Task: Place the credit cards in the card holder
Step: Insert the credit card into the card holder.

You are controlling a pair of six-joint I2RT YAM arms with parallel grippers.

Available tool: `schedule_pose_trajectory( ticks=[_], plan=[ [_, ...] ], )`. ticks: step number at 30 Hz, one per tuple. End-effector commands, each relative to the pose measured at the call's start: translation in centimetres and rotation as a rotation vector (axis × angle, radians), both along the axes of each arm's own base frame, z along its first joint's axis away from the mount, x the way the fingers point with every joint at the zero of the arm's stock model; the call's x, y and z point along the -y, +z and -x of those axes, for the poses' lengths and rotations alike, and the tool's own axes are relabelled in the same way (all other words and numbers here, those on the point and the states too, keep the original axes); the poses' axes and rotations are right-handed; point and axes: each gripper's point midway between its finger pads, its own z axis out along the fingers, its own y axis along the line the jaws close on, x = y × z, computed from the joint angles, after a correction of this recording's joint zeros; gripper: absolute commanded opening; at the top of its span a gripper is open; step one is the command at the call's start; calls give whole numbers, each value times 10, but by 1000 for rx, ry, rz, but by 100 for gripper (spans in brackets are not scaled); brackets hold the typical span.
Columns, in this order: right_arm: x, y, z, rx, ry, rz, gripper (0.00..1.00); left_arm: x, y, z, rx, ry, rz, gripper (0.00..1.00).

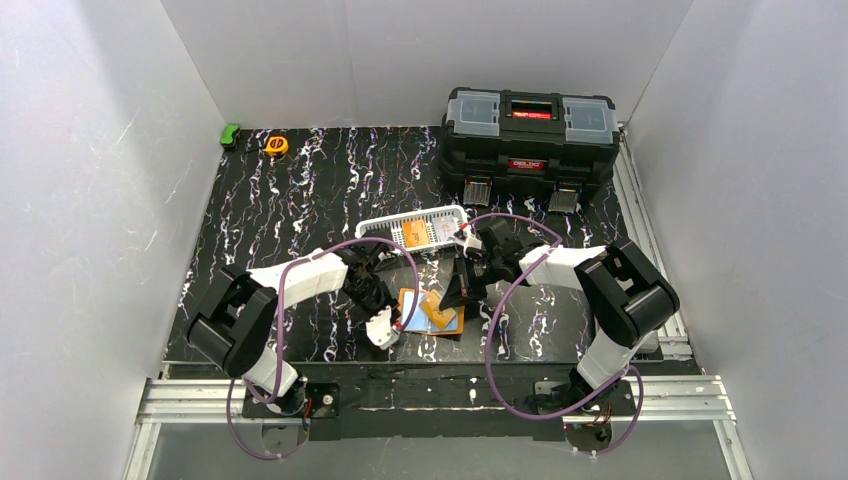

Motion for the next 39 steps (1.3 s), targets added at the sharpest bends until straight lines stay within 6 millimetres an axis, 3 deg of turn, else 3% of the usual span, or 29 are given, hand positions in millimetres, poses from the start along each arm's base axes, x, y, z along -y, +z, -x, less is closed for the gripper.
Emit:
schedule_pose_trajectory(
  ticks=[1, 9, 12, 32, 39],
  plan=[
    [-3, 5, -2, 33, 13, -11, 1, 0, 8, 30, -134, 17, 3, 11],
    [-3, 8, -1, 47, 43, -17, 1, 8, 16, 70, -230, -6, 13, 8],
    [-2, 8, 2, 43, 49, -21, 1, 12, 17, 77, -248, -6, 16, 8],
    [-17, -2, 14, 62, 134, -23, 1, 18, 10, 71, -228, 23, 13, 10],
    [-15, -6, 6, 130, 88, 17, 1, 19, 11, 70, -227, 30, 18, 9]
  ],
)
